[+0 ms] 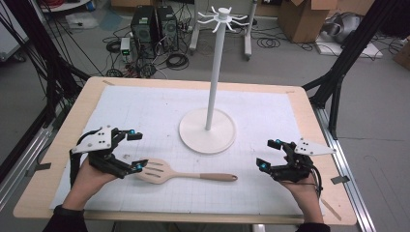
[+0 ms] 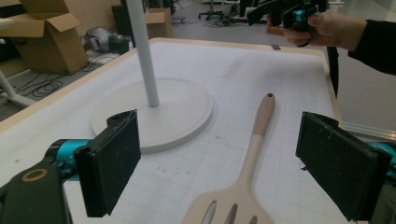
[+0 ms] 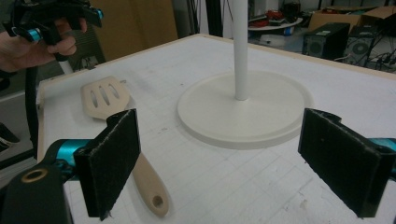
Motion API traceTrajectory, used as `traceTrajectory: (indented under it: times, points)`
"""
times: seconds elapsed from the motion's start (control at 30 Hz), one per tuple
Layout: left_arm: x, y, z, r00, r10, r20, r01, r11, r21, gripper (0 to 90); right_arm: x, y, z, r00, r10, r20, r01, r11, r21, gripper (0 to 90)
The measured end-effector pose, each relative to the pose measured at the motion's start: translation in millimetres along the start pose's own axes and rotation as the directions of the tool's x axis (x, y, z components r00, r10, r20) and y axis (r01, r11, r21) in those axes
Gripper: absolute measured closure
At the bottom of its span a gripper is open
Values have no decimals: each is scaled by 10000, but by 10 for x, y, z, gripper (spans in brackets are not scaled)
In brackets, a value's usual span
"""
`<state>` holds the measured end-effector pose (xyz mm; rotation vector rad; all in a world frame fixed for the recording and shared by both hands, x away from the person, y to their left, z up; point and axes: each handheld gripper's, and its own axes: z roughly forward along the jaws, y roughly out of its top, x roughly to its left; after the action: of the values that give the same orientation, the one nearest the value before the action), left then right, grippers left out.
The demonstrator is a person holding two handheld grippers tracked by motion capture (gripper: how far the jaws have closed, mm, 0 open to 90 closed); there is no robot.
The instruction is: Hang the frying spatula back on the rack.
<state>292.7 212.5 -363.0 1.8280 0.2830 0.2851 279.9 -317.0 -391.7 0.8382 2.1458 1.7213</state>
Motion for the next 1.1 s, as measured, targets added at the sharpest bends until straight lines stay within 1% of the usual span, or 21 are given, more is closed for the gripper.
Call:
traceTrajectory:
  times: [0.17,0.2,0.23,0.33,0.37,0.4,0.43,0.53,0.57,0.6,0.63,0.67,0.7,0.73,0.77,0.83,0.87,0.93,1.03,1.07,1.1]
  points:
    - [-45,114,219,9991,99,411,-111,9995,289,141,-17,-6,18,10000,-70,38,69,9999,84,117]
    - [-45,114,219,9991,99,411,-111,9995,289,141,-17,-6,18,10000,-70,38,69,9999,84,117]
    - [-64,145,309,9982,138,591,-165,9988,464,141,-12,-7,20,9999,-92,50,92,9998,150,117]
    - [-83,168,394,9970,166,757,-221,9972,721,141,-4,-7,23,9999,-108,11,108,9998,177,117]
    - [-98,186,464,9955,243,921,-335,9945,993,141,-4,-7,26,9999,-126,14,126,9998,177,117]
    - [-98,186,464,9955,243,921,-335,9945,993,141,-3,-7,28,9999,-139,10,139,9997,189,117]
    - [-114,201,528,9940,307,1049,-439,9910,1262,141,-6,-8,29,9998,-171,54,170,9997,196,117]
    - [-132,204,601,9917,386,1229,-570,9872,1492,140,-9,-11,33,9999,-155,76,153,9997,211,117]
    - [-148,199,663,9898,469,1344,-701,9824,1731,138,-8,-12,33,9999,-109,77,107,9996,250,117]
    - [-148,199,663,9898,469,1344,-701,9824,1731,137,-11,-14,33,9999,-108,70,106,9995,285,117]
    - [-172,186,736,9884,500,1436,-789,9759,2034,136,-10,-16,35,9999,-130,97,127,9995,278,117]
    - [-172,186,736,9884,500,1436,-789,9759,2034,136,-9,-16,36,9999,-124,100,121,9995,281,117]
    - [-196,166,815,9866,518,1546,-880,9673,2377,136,-10,-18,37,9999,-120,66,118,9994,337,117]
    - [-204,160,842,9858,538,1591,-927,9643,2480,136,-11,-19,41,9999,-140,63,138,9993,339,117]
    - [-204,160,842,9858,538,1591,-927,9643,2480,136,-12,-19,44,9998,-168,75,166,9993,333,117]
    - [-242,134,952,9827,574,1763,-1068,9525,2854,137,-12,-20,46,9998,-163,81,160,9993,341,117]
    - [-242,134,952,9827,574,1763,-1068,9525,2854,138,-12,-20,46,9998,-163,81,160,9993,341,117]
    - [-283,108,1070,9788,601,1958,-1227,9374,3259,141,-15,-21,44,9999,-146,89,143,9993,348,117]
    - [-311,79,1171,9764,586,2078,-1320,9237,3596,148,-24,-23,44,9998,-183,104,180,9992,355,118]
    - [-311,79,1171,9764,586,2078,-1320,9237,3596,151,-25,-24,44,9998,-172,112,168,9992,364,118]
    - [-324,53,1230,9765,478,2101,-1274,9145,3839,155,-25,-25,45,9998,-141,128,136,9992,382,118]
